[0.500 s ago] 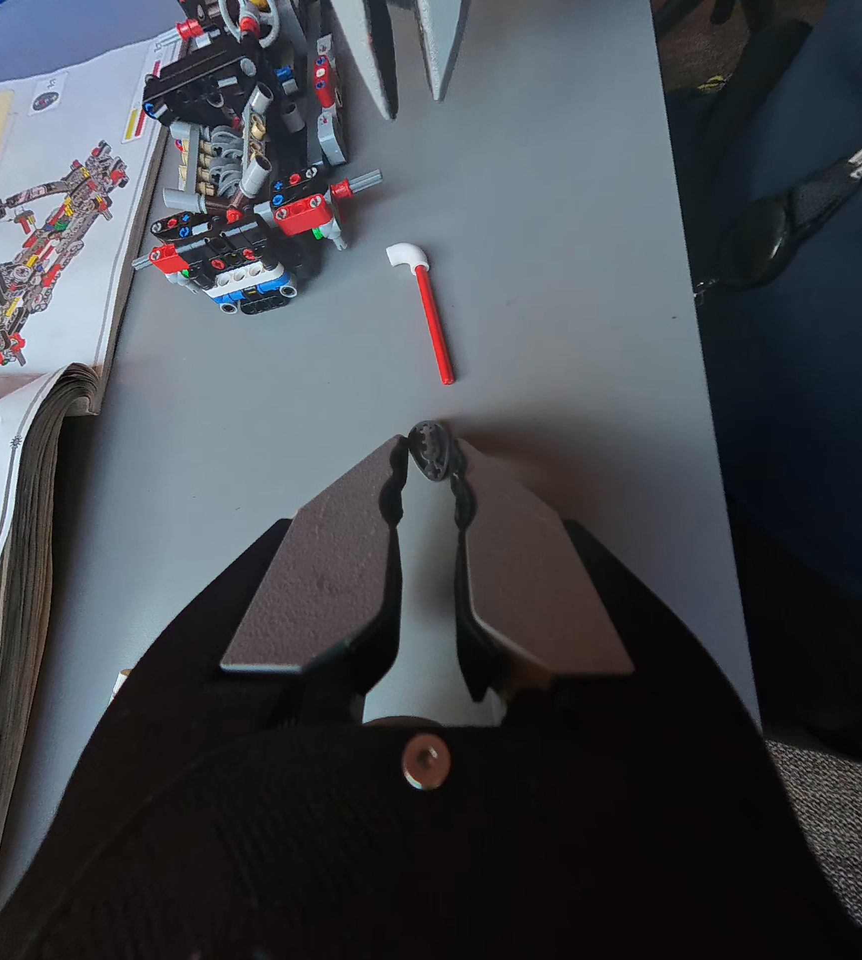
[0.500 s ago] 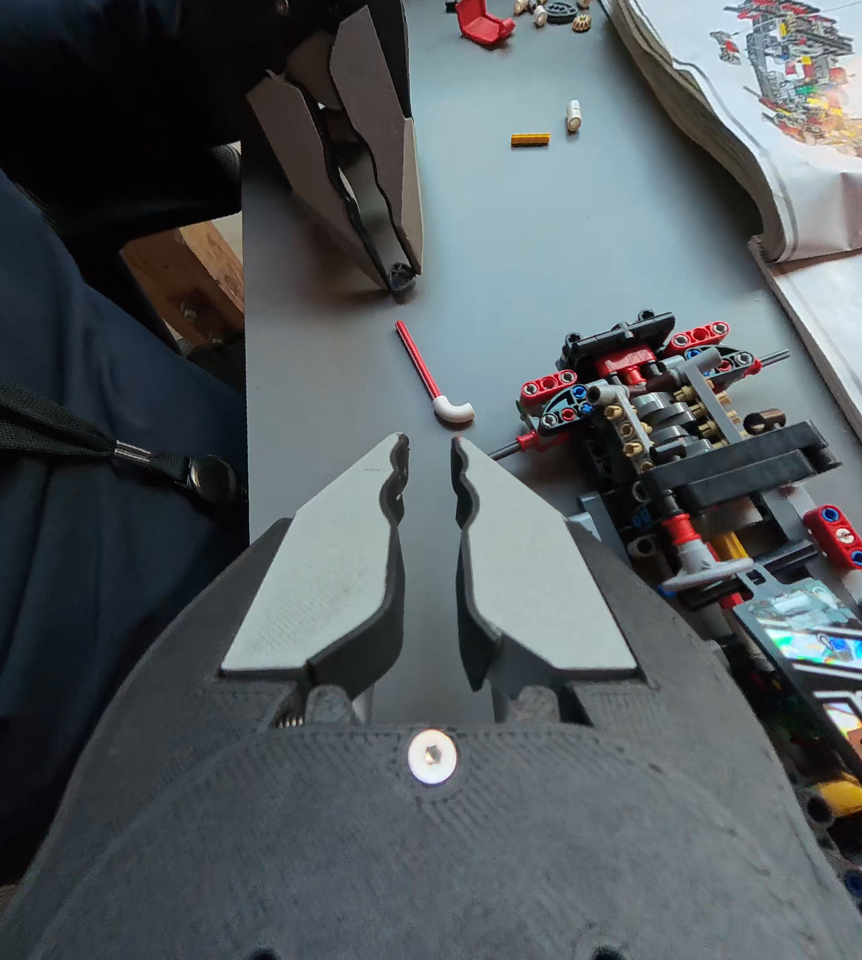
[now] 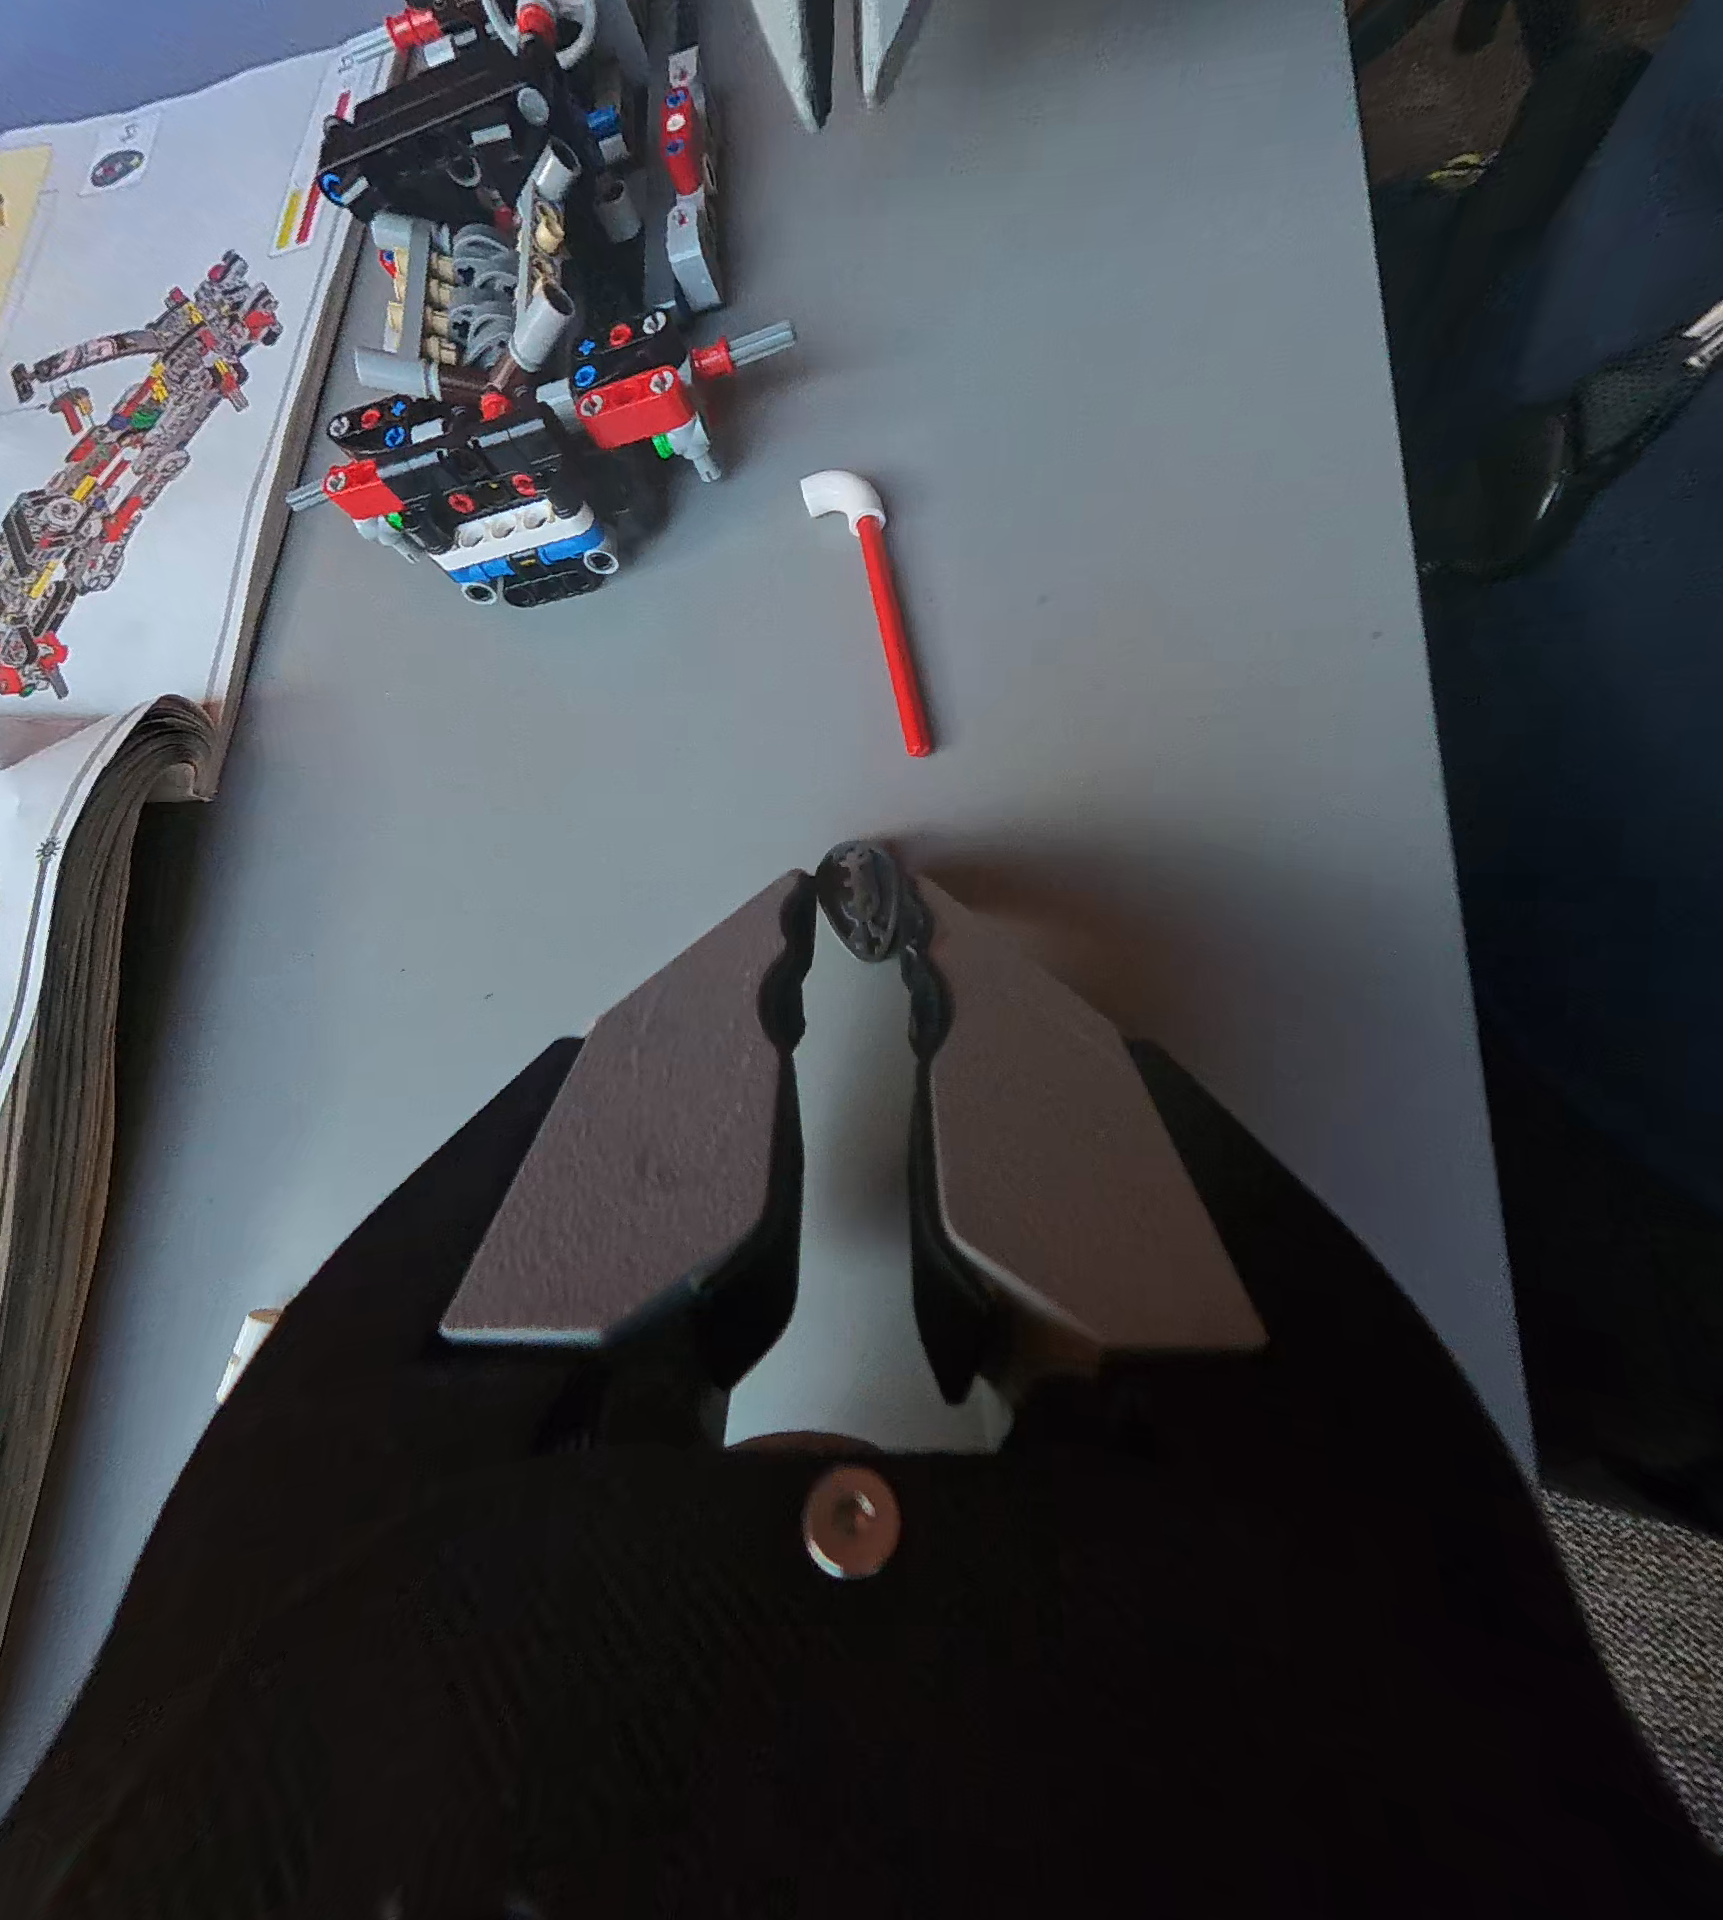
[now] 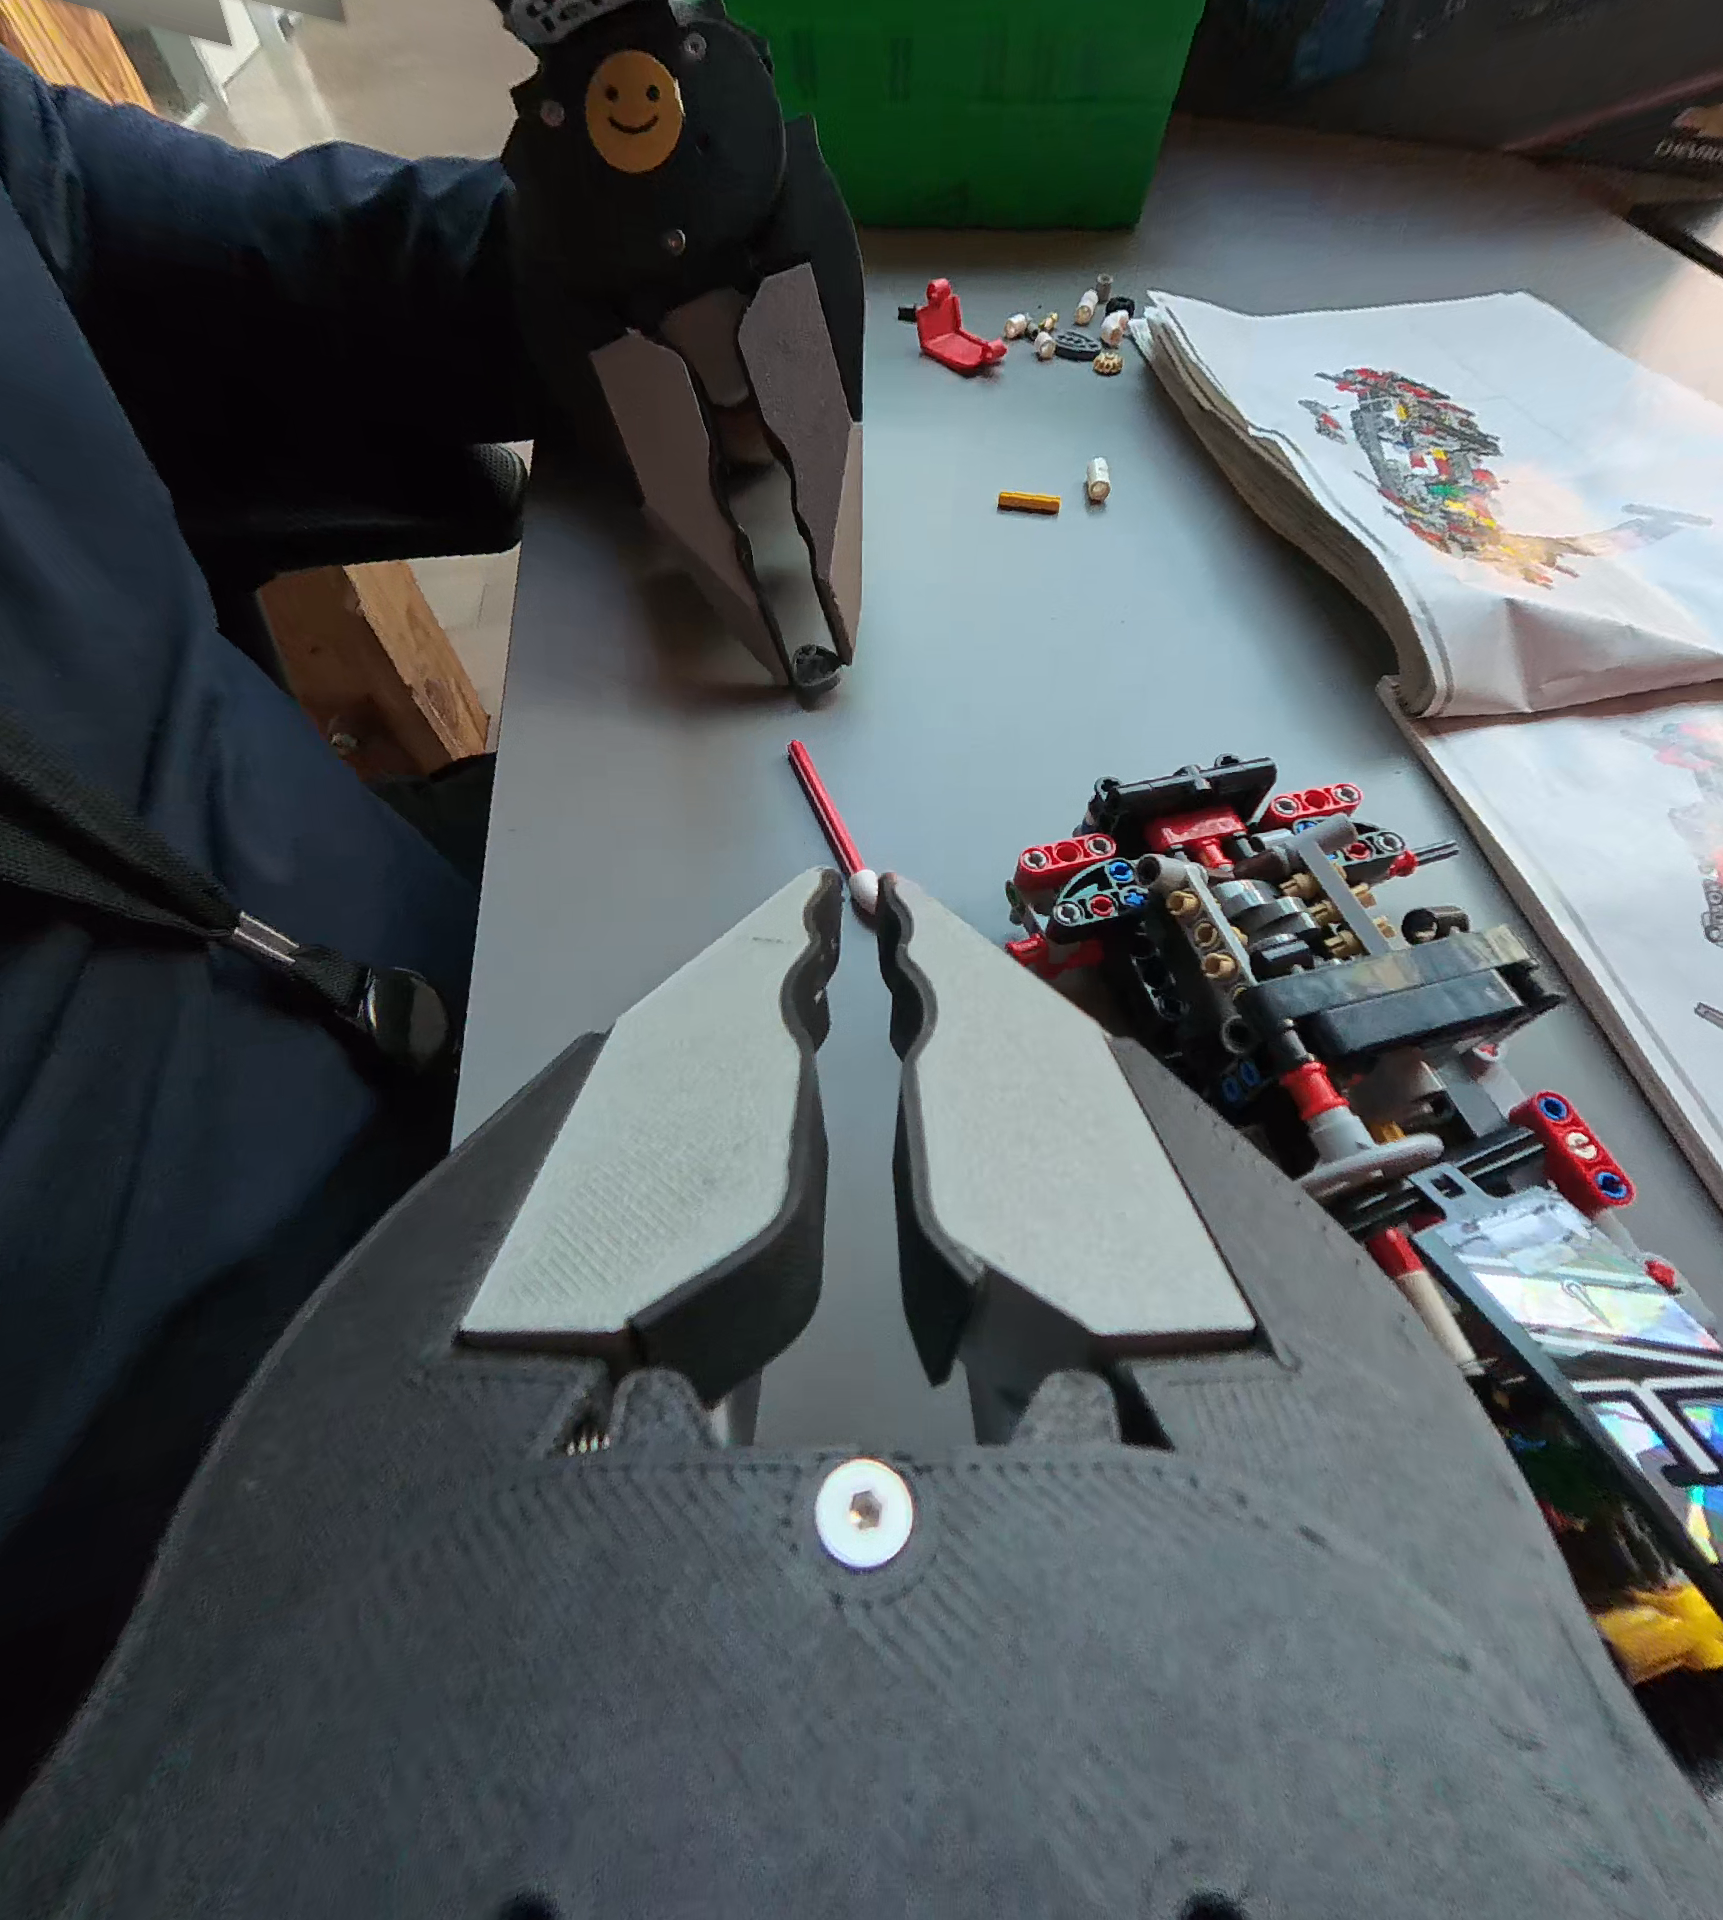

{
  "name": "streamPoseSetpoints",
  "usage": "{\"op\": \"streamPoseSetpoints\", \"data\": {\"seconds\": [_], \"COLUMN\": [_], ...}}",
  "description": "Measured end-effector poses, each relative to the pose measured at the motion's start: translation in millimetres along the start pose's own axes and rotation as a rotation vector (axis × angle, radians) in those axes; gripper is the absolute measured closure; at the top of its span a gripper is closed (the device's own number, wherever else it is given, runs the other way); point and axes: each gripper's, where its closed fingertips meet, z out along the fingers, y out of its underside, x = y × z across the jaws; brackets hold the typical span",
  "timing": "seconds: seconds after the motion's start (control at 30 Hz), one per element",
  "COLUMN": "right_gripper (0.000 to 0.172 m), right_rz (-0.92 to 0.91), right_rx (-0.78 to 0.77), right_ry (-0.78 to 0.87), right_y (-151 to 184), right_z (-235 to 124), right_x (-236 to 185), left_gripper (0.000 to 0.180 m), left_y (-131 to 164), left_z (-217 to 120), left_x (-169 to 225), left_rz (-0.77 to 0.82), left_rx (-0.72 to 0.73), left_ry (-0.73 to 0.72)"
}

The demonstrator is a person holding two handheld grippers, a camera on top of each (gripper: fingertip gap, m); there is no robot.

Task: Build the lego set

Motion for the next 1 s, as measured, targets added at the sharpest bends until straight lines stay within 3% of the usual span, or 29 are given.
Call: {"op": "streamPoseSetpoints", "data": {"seconds": [1.0], "right_gripper": [0.172], "right_rz": [-0.009], "right_rx": [0.062], "right_ry": [-0.021], "right_y": [-3.6], "right_z": [-2.2], "right_x": [-1.7], "left_gripper": [0.167], "left_y": [0.3], "left_z": [-0.3], "left_x": [-0.6], "left_rz": [-0.005], "left_rx": [0.001], "left_ry": [0.001]}}
